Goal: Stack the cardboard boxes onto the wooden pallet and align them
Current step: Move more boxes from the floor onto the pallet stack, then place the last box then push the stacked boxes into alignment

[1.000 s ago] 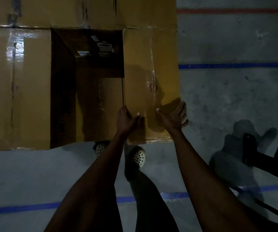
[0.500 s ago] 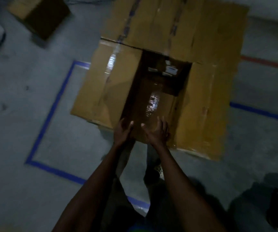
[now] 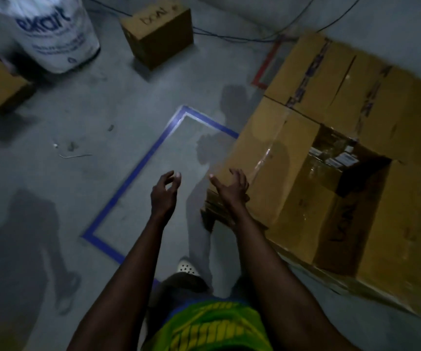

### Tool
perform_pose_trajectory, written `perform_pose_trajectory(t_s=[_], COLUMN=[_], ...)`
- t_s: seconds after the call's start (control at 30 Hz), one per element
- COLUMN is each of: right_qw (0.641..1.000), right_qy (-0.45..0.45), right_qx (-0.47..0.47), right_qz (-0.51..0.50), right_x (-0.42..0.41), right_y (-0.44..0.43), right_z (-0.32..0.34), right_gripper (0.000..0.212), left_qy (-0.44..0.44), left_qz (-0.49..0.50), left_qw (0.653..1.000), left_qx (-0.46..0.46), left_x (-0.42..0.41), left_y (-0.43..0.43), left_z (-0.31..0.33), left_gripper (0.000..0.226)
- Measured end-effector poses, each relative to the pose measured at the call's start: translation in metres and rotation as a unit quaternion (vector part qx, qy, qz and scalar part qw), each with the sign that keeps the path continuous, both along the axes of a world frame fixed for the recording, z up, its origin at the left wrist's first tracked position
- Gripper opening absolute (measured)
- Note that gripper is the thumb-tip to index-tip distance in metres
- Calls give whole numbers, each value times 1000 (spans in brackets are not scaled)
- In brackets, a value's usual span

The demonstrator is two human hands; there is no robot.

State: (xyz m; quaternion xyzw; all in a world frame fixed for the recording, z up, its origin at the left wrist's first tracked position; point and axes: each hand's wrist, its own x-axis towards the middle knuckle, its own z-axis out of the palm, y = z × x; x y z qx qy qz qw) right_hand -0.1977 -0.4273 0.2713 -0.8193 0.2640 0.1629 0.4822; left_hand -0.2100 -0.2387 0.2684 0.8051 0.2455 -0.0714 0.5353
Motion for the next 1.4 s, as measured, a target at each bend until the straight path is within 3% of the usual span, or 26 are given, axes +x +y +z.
perform_pose_trajectory(t_s=[0.3, 0.5, 0.67, 0.87, 1.07, 1.17, 1.27, 1.4], right_qw=[998, 997, 995, 994, 994, 991, 992, 994], right_qy=[-39, -36, -86, -83, -88, -82, -20, 44], right_qx=[-9, 47, 39, 64, 14, -15, -25, -36], right_qz=[-47, -57, -17, 20, 66, 101, 120, 92], right_x=[179, 378, 548, 723, 980, 1136, 1258, 1367], right_y=[92, 169, 224, 282, 354, 398, 430, 454], right_z=[6, -17, 15, 25, -82, -184, -285, -413], right_gripper=[76, 75, 73, 75, 68, 72, 73, 75], left_qy=[20, 24, 5, 10, 58, 86, 129, 144], left_qz=[-40, -29, 3, 5, -15, -11, 40, 80], left_qw=[998, 999, 1000, 999, 998, 996, 990, 986], left_qx=[-38, -23, -17, -33, -28, -26, -29, -35], left_x=[180, 353, 516, 709, 979, 1141, 1268, 1406], left_y=[96, 168, 227, 288, 364, 406, 442, 478], left_z=[-11, -27, -9, -9, -134, -242, -342, -461], left_gripper=[42, 36, 35, 38, 38, 48, 64, 85])
